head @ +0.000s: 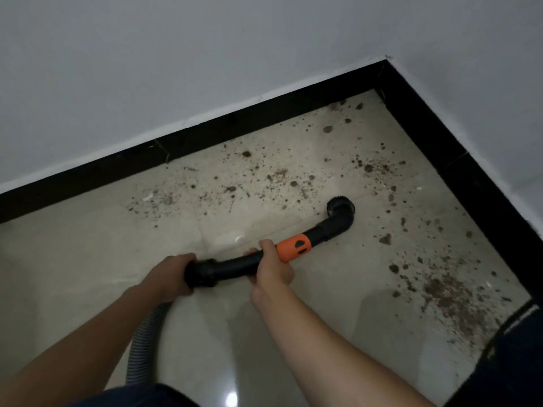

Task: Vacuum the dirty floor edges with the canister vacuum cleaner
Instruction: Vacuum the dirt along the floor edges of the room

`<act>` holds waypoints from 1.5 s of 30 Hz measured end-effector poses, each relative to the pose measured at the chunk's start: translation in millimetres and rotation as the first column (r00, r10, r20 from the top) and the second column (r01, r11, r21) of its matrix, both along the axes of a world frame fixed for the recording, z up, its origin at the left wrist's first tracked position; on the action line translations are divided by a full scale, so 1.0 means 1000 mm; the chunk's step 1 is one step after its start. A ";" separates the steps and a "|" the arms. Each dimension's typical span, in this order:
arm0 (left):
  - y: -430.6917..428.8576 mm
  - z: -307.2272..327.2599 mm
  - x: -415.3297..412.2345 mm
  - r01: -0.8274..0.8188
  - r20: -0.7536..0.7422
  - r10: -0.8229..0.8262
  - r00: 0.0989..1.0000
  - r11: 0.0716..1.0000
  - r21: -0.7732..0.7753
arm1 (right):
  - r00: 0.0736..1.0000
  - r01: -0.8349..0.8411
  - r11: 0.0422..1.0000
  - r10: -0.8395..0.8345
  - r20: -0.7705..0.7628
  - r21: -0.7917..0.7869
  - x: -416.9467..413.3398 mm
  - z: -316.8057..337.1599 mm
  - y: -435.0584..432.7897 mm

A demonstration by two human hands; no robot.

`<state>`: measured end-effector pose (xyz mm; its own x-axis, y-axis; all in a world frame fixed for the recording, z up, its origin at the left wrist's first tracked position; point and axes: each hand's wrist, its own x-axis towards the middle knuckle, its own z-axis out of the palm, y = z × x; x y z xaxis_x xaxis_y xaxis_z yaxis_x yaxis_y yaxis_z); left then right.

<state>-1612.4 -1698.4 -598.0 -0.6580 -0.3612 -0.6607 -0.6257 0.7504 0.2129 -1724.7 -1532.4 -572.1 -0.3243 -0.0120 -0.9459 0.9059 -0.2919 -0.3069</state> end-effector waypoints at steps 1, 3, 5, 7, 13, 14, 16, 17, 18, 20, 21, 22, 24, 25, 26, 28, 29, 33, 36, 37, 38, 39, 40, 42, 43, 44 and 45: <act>0.001 0.000 0.003 0.009 0.014 -0.009 1.000 1.000 0.006 | 1.000 -0.003 1.000 0.003 0.003 0.013 0.005 -0.001 0.002; 0.002 0.000 0.006 0.010 0.006 -0.010 1.000 1.000 0.002 | 1.000 -0.007 0.999 0.007 0.006 0.034 0.012 0.000 0.000; -0.002 0.001 0.009 -0.020 -0.014 0.019 1.000 1.000 -0.013 | 1.000 -0.022 0.999 0.022 0.008 0.033 0.011 0.002 -0.013; -0.010 0.002 0.015 -0.075 -0.031 0.074 0.997 0.997 -0.035 | 0.999 -0.048 0.999 0.048 0.009 -0.004 0.007 0.004 -0.030; -0.005 -0.003 0.029 -0.077 -0.047 0.078 0.996 0.997 0.014 | 0.997 -0.072 0.997 0.072 0.004 -0.016 0.020 -0.001 -0.024; -0.001 -0.005 0.028 -0.056 -0.049 0.058 0.997 0.998 0.031 | 0.998 -0.062 0.998 0.062 -0.006 -0.014 0.021 0.000 -0.018; 0.001 -0.007 0.024 -0.063 -0.056 0.066 0.996 0.997 0.052 | 0.997 -0.075 0.997 0.074 -0.023 -0.023 0.014 0.002 -0.017; 0.000 -0.006 0.023 -0.088 -0.054 0.091 0.994 0.994 0.059 | 0.994 -0.110 0.993 0.109 -0.030 -0.035 0.007 0.003 -0.023; -0.003 -0.005 0.023 -0.116 -0.053 0.120 0.991 0.991 0.061 | 0.986 -0.166 0.985 0.164 -0.042 -0.054 -0.001 0.006 -0.030; -0.011 -0.001 0.024 -0.155 -0.061 0.158 0.985 0.986 0.063 | 0.960 -0.274 0.957 0.268 -0.075 -0.090 -0.013 0.011 -0.046; -0.013 0.002 0.025 -0.157 -0.068 0.161 0.985 0.985 0.066 | 0.954 -0.296 0.951 0.289 -0.085 -0.092 -0.016 0.012 -0.051; -0.014 0.005 0.024 -0.148 -0.076 0.153 0.985 0.987 0.069 | 0.953 -0.296 0.951 0.288 -0.089 -0.087 -0.017 0.013 -0.053; -0.012 0.008 0.018 -0.110 -0.097 0.117 0.988 0.991 0.074 | 0.968 -0.246 0.967 0.241 -0.076 -0.067 -0.014 0.011 -0.044; -0.008 0.007 0.014 -0.080 -0.109 0.089 0.990 0.994 0.079 | 0.977 -0.206 0.977 0.202 -0.066 -0.053 -0.011 0.011 -0.036; -0.003 0.006 0.008 -0.040 -0.119 0.049 0.992 0.996 0.084 | 0.986 -0.158 0.987 0.156 -0.060 -0.034 -0.009 0.009 -0.028; 0.008 0.002 -0.001 0.039 -0.133 -0.025 0.991 0.995 0.097 | 0.997 -0.050 0.999 0.050 -0.059 0.010 -0.004 0.004 -0.011; 0.011 0.000 -0.003 0.057 -0.131 -0.043 0.990 0.993 0.107 | 0.998 -0.011 1.000 0.012 -0.058 0.017 -0.001 0.002 -0.006; -0.007 -0.002 0.024 0.020 -0.048 -0.014 0.999 0.991 0.130 | 1.000 -0.026 0.999 0.027 0.004 -0.025 0.032 -0.003 -0.016; -0.030 0.007 0.058 -0.060 0.033 0.057 0.998 0.993 0.097 | 0.994 -0.087 0.992 0.092 0.052 -0.093 0.059 -0.001 -0.043; -0.036 0.010 0.066 -0.085 0.050 0.081 0.995 0.993 0.081 | 0.992 -0.111 0.987 0.118 0.053 -0.119 0.062 0.000 -0.053; -0.040 0.014 0.070 -0.110 0.057 0.106 0.993 0.992 0.064 | 0.988 -0.139 0.979 0.147 0.042 -0.150 0.062 0.002 -0.061; -0.043 0.016 0.072 -0.135 0.053 0.132 0.990 0.990 0.051 | 0.984 -0.171 0.970 0.178 0.024 -0.174 0.058 0.004 -0.068; -0.042 0.018 0.069 -0.147 0.037 0.146 0.989 0.988 0.043 | 0.979 -0.199 0.963 0.203 0.004 -0.183 0.051 0.004 -0.072; -0.034 0.020 0.055 -0.126 -0.011 0.127 0.992 0.991 0.050 | 0.972 -0.235 0.959 0.232 -0.039 -0.158 0.032 0.002 -0.070; -0.026 0.019 0.045 -0.100 -0.033 0.102 0.994 0.993 0.063 | 0.972 -0.233 0.965 0.228 -0.059 -0.120 0.022 0.002 -0.064; -0.017 0.018 0.034 -0.065 -0.057 0.070 0.996 0.994 0.085 | 0.975 -0.212 0.975 0.207 -0.078 -0.068 0.013 0.002 -0.053; -0.006 0.016 0.022 -0.024 -0.077 0.033 0.996 0.993 0.113 | 0.980 -0.178 0.984 0.176 -0.091 -0.012 0.005 0.002 -0.040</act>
<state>-1590.6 -1704.6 -582.2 -0.6999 -0.3071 -0.6448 -0.6245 0.7012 0.3440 -1720.0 -1572.2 -569.6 -0.3985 -0.0956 -0.9122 0.9129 -0.1365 -0.3846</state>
